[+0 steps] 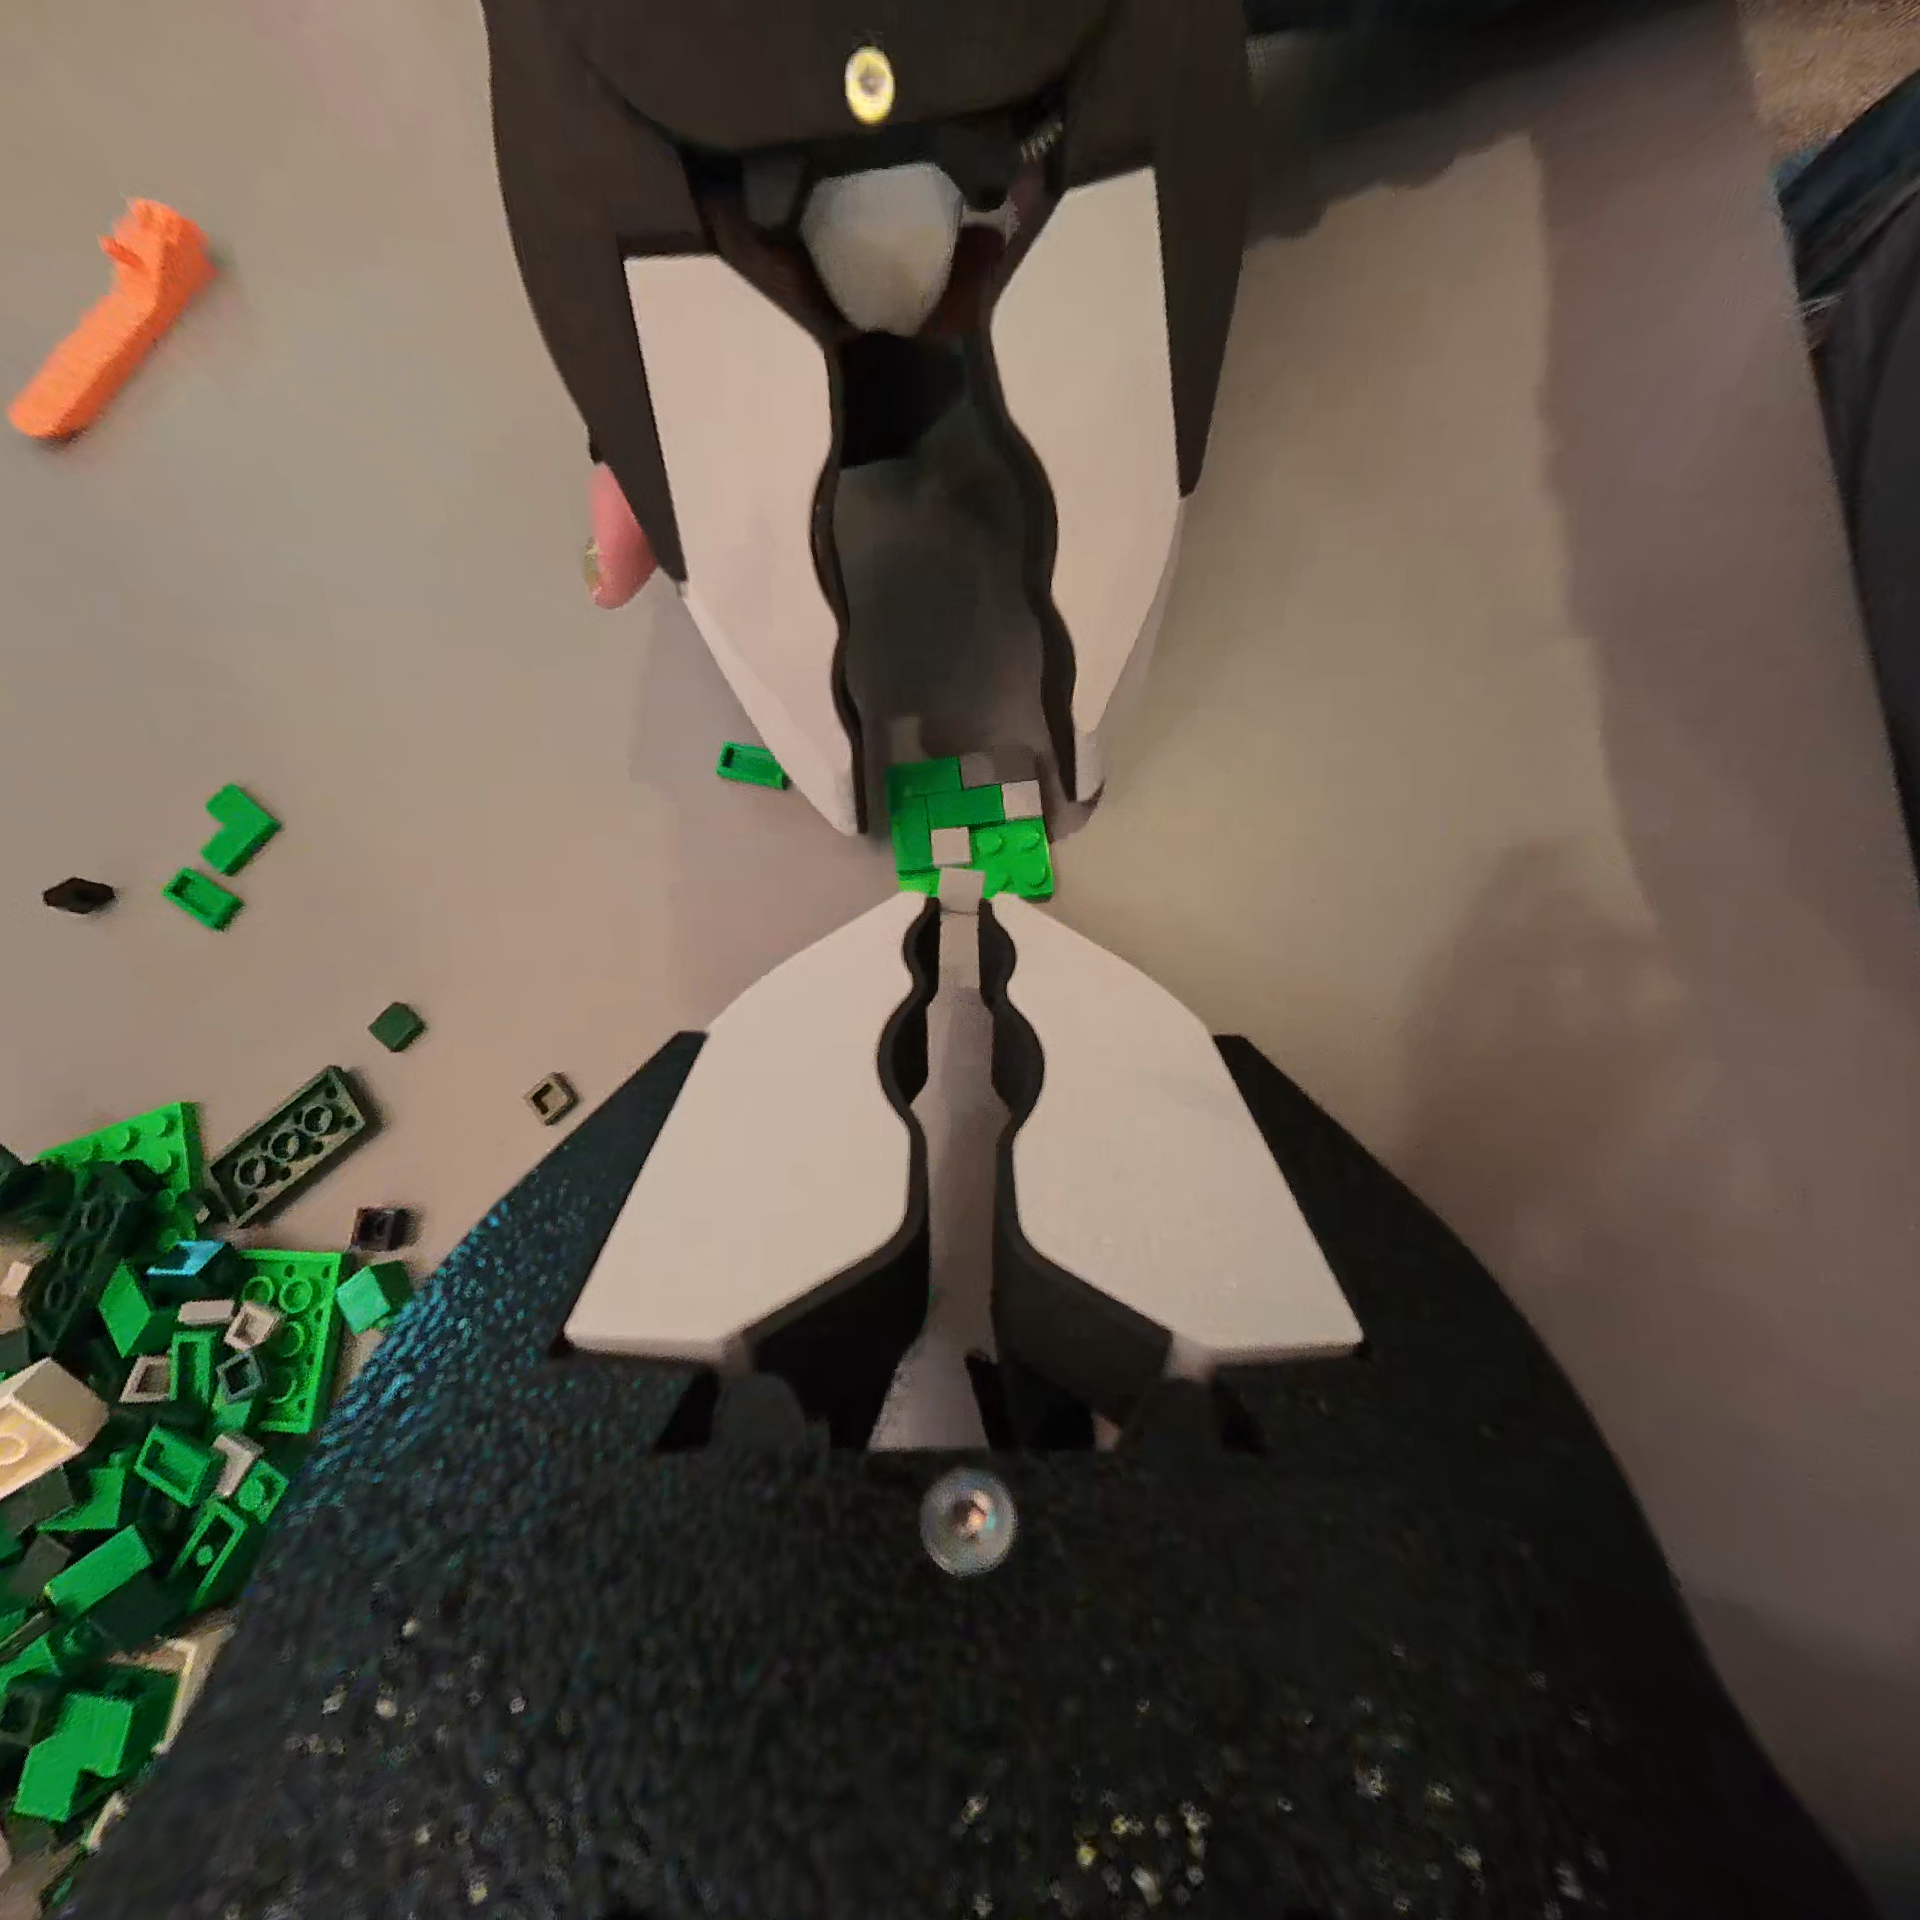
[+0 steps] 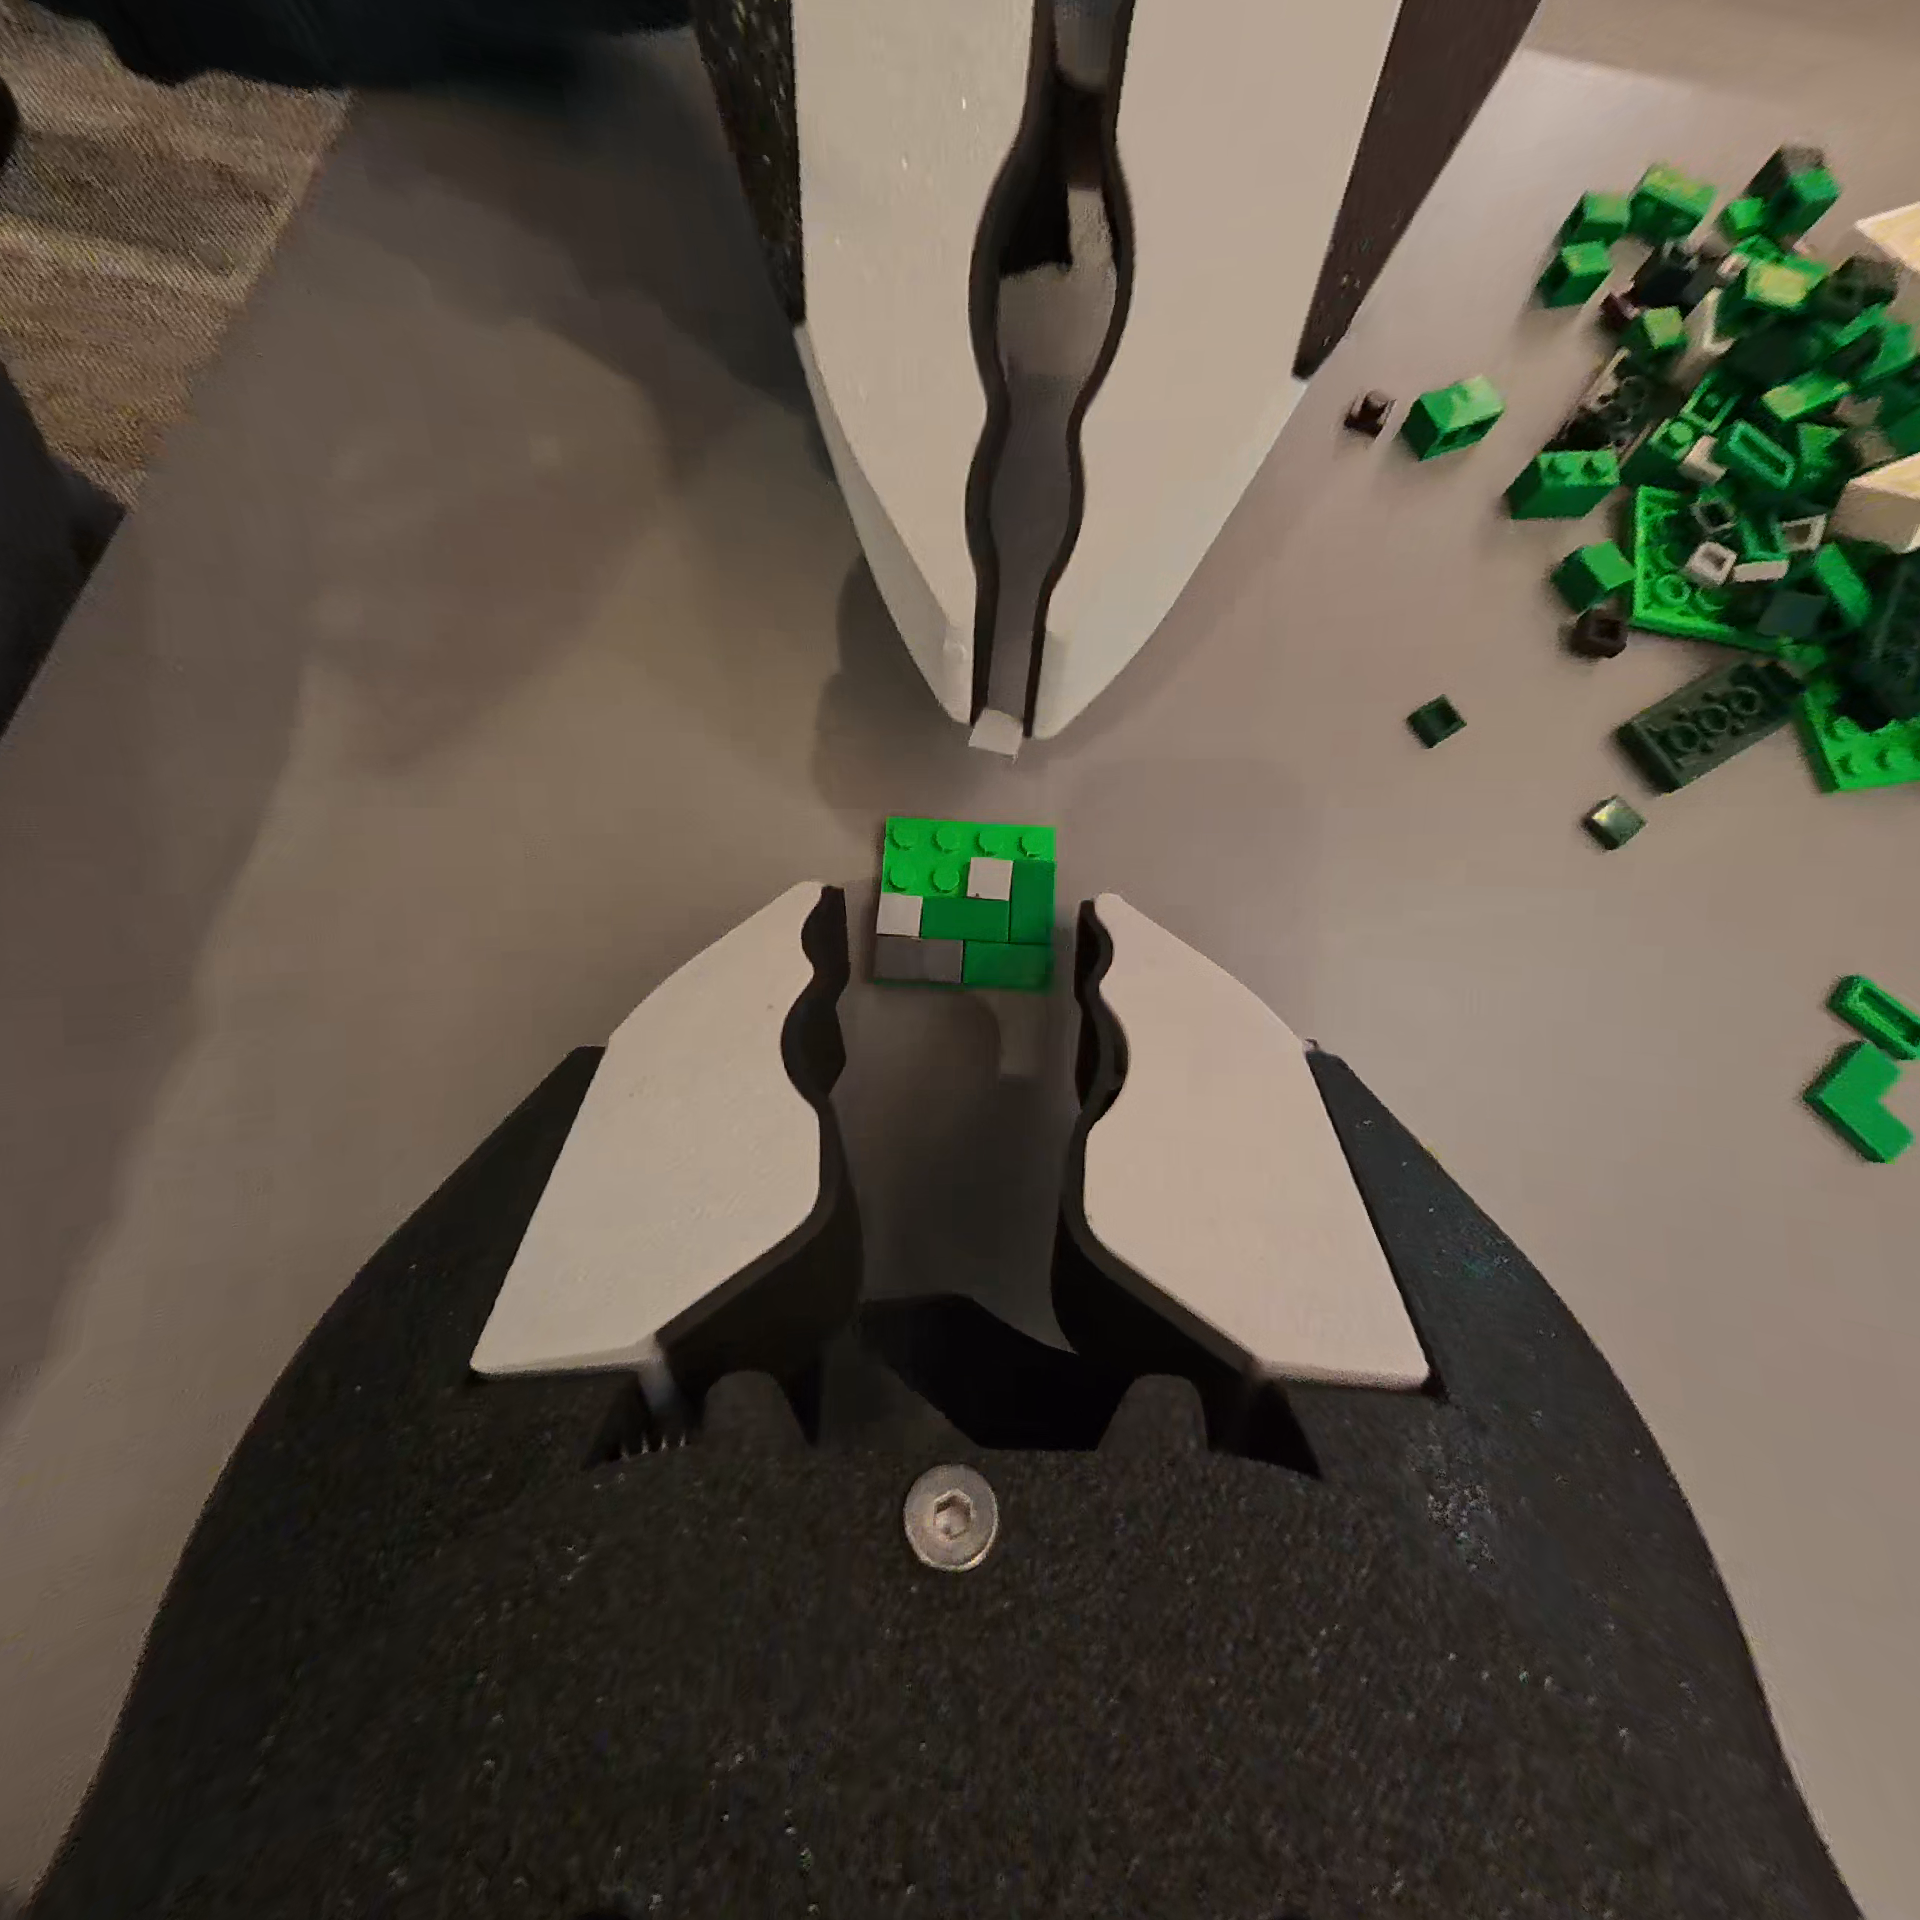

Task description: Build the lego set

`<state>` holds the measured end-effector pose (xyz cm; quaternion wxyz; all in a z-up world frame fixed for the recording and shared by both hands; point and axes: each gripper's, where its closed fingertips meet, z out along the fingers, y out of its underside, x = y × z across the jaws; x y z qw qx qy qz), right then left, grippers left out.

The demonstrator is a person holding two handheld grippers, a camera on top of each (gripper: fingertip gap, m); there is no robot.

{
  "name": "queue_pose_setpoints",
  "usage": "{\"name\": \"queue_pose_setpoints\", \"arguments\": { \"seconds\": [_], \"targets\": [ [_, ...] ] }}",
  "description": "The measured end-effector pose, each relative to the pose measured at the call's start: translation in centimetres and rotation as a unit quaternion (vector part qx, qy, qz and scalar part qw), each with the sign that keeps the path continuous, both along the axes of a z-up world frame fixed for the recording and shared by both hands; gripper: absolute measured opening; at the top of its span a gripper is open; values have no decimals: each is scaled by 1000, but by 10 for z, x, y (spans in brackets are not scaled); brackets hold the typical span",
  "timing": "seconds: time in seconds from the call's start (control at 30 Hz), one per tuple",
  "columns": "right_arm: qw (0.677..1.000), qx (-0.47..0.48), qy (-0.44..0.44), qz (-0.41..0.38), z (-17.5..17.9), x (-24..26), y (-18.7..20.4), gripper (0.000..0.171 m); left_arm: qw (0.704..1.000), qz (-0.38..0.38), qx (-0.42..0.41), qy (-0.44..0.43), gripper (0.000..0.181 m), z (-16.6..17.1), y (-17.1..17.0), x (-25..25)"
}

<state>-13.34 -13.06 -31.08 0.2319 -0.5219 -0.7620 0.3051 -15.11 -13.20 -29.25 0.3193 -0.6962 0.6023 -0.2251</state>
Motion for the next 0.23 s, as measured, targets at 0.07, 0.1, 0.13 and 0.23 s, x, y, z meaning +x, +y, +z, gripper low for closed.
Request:
{"name": "queue_pose_setpoints", "arguments": {
  "seconds": [0.07,0.1,0.13,0.23],
  "targets": [
    [1000,16,-18,-2,-5,1,1,42,1000,1,-4,5,6,-1,-1,1],
    [1000,16,-16,-4,-3,0,1,42,1000,6,-2,10,6,-2,1,0],
    [1000,21,-21,-8,-4,0,2,42,1000,10,-2,17,6,-3,1,0],
    [999,20,-33,-15,-5,0,2,33,999,15,-10,28,6,-5,1,2]
  ]
}}
